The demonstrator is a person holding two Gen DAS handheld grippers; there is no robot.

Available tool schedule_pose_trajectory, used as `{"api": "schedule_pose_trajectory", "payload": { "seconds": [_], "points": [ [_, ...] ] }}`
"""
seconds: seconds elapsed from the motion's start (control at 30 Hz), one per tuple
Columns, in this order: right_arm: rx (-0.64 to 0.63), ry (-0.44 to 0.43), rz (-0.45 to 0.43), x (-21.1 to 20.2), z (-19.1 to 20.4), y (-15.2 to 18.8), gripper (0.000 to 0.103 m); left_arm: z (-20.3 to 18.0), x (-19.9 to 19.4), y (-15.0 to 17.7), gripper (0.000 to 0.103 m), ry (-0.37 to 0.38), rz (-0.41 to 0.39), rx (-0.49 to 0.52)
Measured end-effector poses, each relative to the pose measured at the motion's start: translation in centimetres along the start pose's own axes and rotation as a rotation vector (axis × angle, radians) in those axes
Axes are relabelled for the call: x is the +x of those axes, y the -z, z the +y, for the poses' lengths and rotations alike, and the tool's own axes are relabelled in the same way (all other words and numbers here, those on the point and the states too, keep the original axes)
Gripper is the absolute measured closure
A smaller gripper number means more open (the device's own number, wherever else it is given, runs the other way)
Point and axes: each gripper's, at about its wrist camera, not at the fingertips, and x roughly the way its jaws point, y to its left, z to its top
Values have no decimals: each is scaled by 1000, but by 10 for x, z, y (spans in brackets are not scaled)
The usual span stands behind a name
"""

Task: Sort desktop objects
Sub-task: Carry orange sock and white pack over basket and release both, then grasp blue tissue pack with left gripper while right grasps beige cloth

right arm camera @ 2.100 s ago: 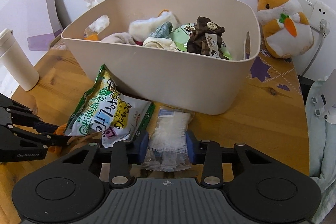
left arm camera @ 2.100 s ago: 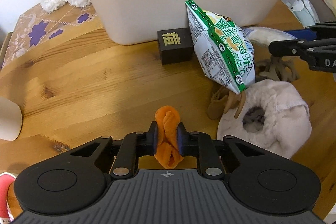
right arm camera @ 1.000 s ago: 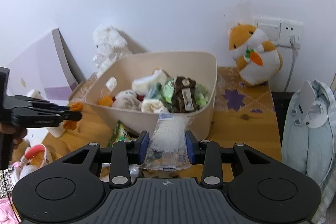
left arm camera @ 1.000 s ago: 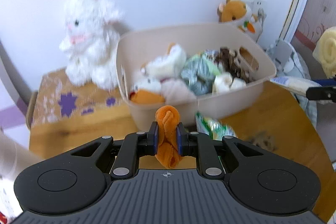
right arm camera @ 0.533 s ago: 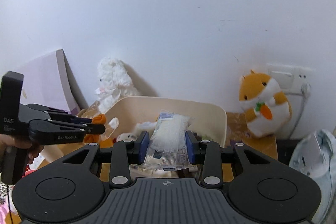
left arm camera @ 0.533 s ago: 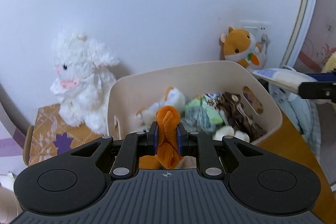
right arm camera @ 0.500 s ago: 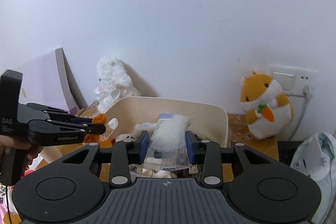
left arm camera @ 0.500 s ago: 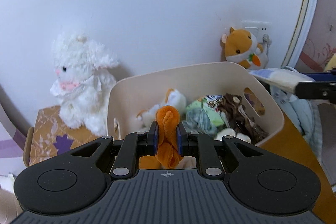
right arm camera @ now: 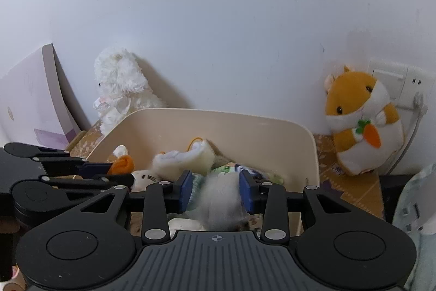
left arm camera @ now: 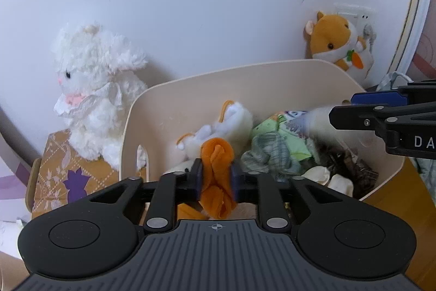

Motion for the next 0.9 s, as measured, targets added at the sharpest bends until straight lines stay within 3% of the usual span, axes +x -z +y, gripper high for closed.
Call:
{"api": "schedule_pose_trajectory", "payload": {
  "seconds": [0.07,0.13,0.27,0.37,0.63,0.9],
  "points": [
    [1,-7,-7,0,-1,2,41,0,0,2,37,-16,1,-7],
    [-18,5,-26,-6,2,5,30,1,-4,4,25,-40,-26,-12],
    [-64,11,-38,-17,6,7,20,6,-6,6,24,-57,-14,-36],
    [-98,20,-61,-31,11,11,7,12,-12,9,24,-53,-8,-60],
    [-168,6,-46,-71,19,52,0,28,-43,37,24,-43,17,-105],
    [-122,-14,52,-96,25,106,0,28,-74,94,24,-18,121,-104]
  ]
}}
